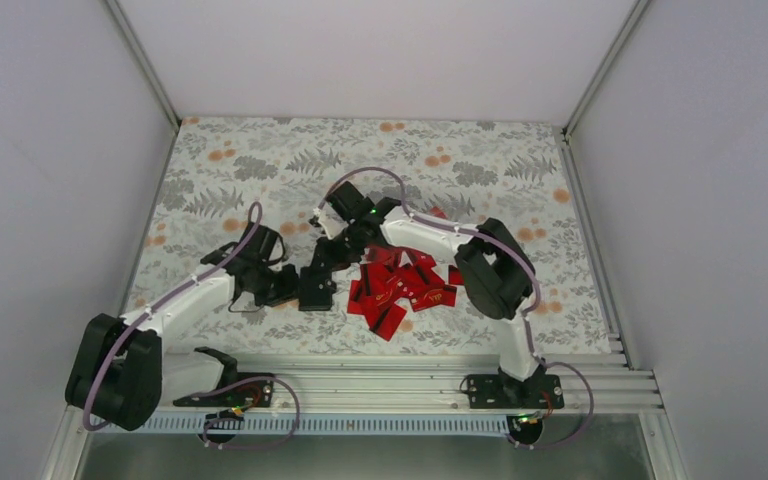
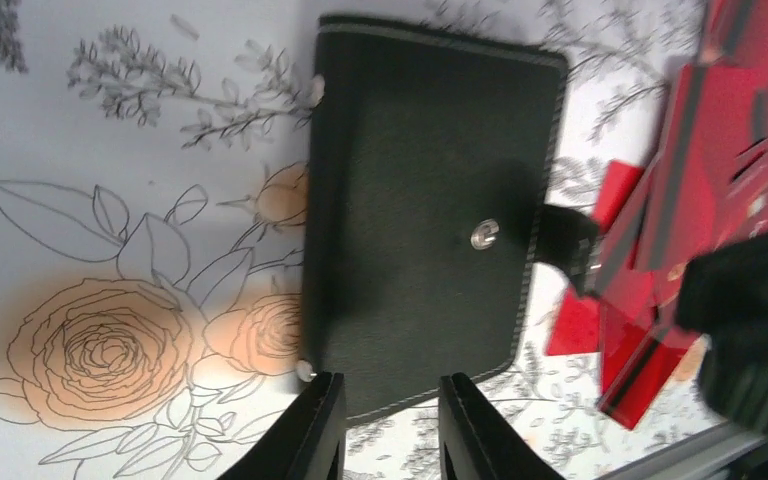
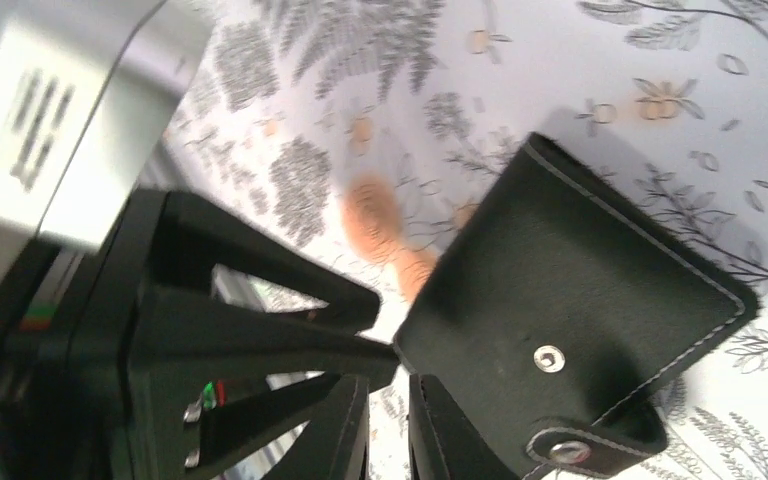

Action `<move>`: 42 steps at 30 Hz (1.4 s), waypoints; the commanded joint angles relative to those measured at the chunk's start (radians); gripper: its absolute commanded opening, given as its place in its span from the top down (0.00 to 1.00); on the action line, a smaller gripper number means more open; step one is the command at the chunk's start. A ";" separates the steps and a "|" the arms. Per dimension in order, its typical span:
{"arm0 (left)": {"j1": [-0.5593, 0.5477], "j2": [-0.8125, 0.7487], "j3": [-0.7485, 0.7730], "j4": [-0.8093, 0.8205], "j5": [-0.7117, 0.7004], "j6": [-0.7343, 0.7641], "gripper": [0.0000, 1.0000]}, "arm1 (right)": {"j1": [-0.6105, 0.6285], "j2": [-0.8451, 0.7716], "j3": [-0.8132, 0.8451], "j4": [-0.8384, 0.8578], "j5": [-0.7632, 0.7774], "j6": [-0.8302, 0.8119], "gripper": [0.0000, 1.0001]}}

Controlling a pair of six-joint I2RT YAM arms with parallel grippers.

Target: Put the credit cards into the card holder

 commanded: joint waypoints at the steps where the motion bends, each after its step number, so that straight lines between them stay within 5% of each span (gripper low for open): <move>1: -0.009 -0.001 -0.054 0.095 0.008 -0.106 0.76 | 0.021 0.065 0.071 -0.114 0.135 0.066 0.89; 13: -0.037 0.013 -0.081 0.156 0.009 -0.092 0.78 | 0.060 0.124 0.168 -0.254 0.257 0.081 0.90; 25: -0.053 0.068 -0.029 0.127 -0.063 -0.059 0.78 | 0.061 0.048 0.091 -0.319 0.426 0.082 0.91; 42: -0.074 0.106 0.070 -0.086 -0.327 -0.071 0.73 | 0.040 0.017 -0.084 -0.078 0.279 0.066 0.93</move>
